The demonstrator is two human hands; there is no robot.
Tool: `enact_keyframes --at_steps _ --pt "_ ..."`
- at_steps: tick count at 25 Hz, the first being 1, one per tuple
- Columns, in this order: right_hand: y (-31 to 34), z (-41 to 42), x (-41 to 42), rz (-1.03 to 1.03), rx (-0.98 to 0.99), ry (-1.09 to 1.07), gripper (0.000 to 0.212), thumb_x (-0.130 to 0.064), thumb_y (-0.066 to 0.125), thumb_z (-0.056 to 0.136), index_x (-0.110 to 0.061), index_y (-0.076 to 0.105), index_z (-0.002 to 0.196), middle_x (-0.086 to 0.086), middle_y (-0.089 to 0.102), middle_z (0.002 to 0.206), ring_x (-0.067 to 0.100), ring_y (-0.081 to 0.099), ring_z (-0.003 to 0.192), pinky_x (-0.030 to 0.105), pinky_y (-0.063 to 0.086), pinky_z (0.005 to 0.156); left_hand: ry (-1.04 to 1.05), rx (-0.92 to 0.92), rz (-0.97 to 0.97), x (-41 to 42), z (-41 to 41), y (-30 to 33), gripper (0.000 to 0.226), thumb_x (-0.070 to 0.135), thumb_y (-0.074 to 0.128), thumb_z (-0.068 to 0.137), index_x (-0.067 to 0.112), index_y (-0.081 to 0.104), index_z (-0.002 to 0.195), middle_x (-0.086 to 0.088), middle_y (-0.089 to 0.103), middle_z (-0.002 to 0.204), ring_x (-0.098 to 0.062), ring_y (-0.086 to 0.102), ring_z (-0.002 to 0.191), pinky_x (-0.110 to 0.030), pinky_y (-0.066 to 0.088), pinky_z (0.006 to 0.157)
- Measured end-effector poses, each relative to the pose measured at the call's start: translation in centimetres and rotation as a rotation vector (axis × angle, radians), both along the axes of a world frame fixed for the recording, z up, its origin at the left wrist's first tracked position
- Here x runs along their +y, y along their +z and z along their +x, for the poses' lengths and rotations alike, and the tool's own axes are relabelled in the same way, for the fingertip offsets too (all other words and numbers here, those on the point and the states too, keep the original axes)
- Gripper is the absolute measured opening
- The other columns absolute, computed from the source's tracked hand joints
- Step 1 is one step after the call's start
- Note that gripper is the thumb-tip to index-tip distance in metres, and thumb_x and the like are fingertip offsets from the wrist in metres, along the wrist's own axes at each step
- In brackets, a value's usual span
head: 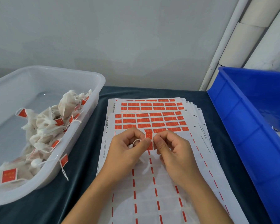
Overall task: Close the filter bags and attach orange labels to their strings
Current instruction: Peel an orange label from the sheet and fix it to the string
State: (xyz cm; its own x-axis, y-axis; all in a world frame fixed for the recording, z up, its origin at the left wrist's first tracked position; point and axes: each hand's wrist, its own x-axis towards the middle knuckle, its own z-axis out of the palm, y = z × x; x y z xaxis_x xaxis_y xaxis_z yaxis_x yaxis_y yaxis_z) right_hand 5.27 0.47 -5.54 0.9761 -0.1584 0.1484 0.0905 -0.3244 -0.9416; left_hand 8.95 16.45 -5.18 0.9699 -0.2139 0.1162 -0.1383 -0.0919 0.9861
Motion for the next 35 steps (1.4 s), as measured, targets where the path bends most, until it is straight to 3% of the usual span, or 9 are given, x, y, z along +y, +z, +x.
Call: enact_keyframes --at_steps 9,14,21,25,27,31,32,35 --pt "0.05 -0.02 -0.01 0.033 0.0 0.003 0.028 -0.059 0.053 0.093 -0.036 0.069 0.094 -0.017 0.071 0.085 0.006 0.068 0.085 0.013 0.051 0.063 0.008 0.001 0.006 -0.03 0.03 -0.19 0.011 0.025 0.072 0.096 0.026 0.072 0.086 0.008 0.077 0.089 -0.01 0.073 0.096 -0.011 0.055 0.079" --pt "0.11 0.04 -0.07 0.096 0.014 0.011 0.017 -0.054 0.055 0.096 -0.049 0.068 0.105 -0.02 0.073 0.103 0.002 0.067 0.091 0.023 0.051 0.072 0.012 -0.008 0.028 -0.08 0.05 -0.18 0.011 0.025 0.072 0.097 0.027 0.073 0.085 0.008 0.077 0.088 -0.012 0.073 0.093 -0.012 0.056 0.077" --pt "0.09 -0.04 -0.06 0.061 -0.005 0.08 0.013 -0.03 0.063 0.102 -0.032 0.072 0.094 -0.013 0.073 0.092 0.009 0.069 0.097 0.016 0.055 0.083 -0.021 -0.023 -0.007 -0.03 0.06 -0.08 0.019 0.02 0.07 0.098 0.031 0.072 0.083 0.008 0.077 0.088 -0.012 0.074 0.093 -0.014 0.055 0.078" --pt "0.07 -0.02 -0.09 0.032 -0.028 0.041 0.013 -0.029 0.063 0.102 -0.032 0.072 0.093 -0.015 0.073 0.091 0.007 0.069 0.096 0.015 0.055 0.081 0.007 -0.026 0.05 -0.26 0.02 -0.3 0.015 0.027 0.072 0.097 0.034 0.069 0.084 0.01 0.076 0.087 -0.01 0.074 0.09 -0.023 0.058 0.071" --pt "-0.05 0.0 -0.18 0.034 -0.03 0.007 0.013 -0.031 0.063 0.102 -0.034 0.071 0.092 -0.016 0.073 0.091 0.006 0.068 0.096 0.013 0.054 0.079 0.053 -0.018 0.08 -0.36 -0.18 -0.59 0.016 0.029 0.076 0.094 0.034 0.063 0.084 0.006 0.073 0.081 -0.013 0.072 0.077 -0.029 0.06 0.064" --pt "-0.17 0.11 -0.42 0.024 -0.018 -0.023 0.011 -0.036 0.064 0.101 -0.042 0.068 0.093 -0.02 0.073 0.093 0.001 0.067 0.099 0.006 0.051 0.077 0.044 -0.058 -0.003 -0.05 -0.32 -0.42 0.023 0.025 0.08 0.091 0.032 0.059 0.082 0.012 0.069 0.072 -0.007 0.069 0.067 -0.02 0.055 0.056" --pt "-0.22 0.09 -0.43 0.019 -0.017 -0.019 0.012 -0.036 0.064 0.101 -0.042 0.069 0.092 -0.019 0.073 0.092 0.002 0.067 0.098 0.006 0.051 0.076 0.032 -0.098 -0.003 0.03 -0.25 -0.34 0.019 0.027 0.079 0.089 0.031 0.062 0.082 0.01 0.066 0.069 -0.009 0.065 0.062 -0.022 0.054 0.054" --pt "-0.18 0.01 -0.45 -0.003 -0.018 0.003 0.014 -0.034 0.064 0.102 -0.042 0.07 0.092 -0.017 0.073 0.09 0.003 0.067 0.096 0.009 0.052 0.074 0.026 -0.137 -0.001 0.03 -0.11 -0.25 0.007 0.036 0.078 0.086 0.032 0.074 0.09 -0.008 0.062 0.068 -0.033 0.055 0.061 -0.042 0.055 0.054"
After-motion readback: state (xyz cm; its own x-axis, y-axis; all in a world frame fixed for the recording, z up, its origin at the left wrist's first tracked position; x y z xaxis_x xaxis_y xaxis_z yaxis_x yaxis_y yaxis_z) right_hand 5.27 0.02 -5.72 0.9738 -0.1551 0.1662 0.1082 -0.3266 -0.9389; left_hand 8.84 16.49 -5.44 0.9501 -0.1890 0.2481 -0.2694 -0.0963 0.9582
